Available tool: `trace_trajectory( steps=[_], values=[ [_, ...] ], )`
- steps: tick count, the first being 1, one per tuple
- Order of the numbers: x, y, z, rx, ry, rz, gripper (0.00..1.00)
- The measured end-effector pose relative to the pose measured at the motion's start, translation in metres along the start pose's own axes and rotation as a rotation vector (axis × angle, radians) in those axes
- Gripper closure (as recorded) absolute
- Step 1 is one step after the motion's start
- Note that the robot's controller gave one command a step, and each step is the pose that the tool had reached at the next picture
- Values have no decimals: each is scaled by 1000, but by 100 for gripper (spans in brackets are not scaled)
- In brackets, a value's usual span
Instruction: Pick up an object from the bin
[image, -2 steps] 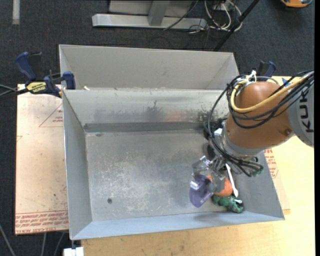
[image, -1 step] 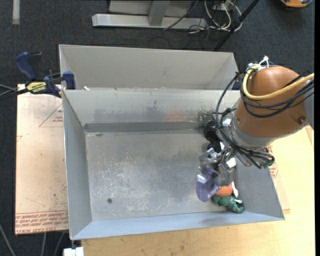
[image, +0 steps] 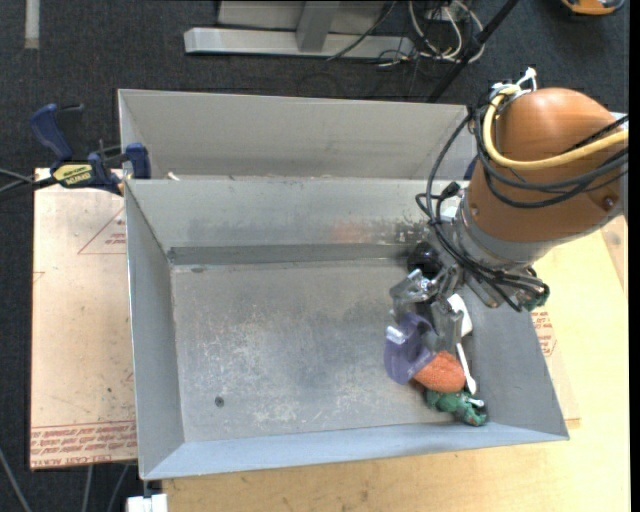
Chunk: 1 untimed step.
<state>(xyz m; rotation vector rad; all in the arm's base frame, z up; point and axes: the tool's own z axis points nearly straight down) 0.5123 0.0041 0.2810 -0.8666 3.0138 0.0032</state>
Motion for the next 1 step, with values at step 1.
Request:
trace_trajectory(
  steps=[1],
  values=[
    [0, 0, 0, 0, 0, 0, 100]
  ],
)
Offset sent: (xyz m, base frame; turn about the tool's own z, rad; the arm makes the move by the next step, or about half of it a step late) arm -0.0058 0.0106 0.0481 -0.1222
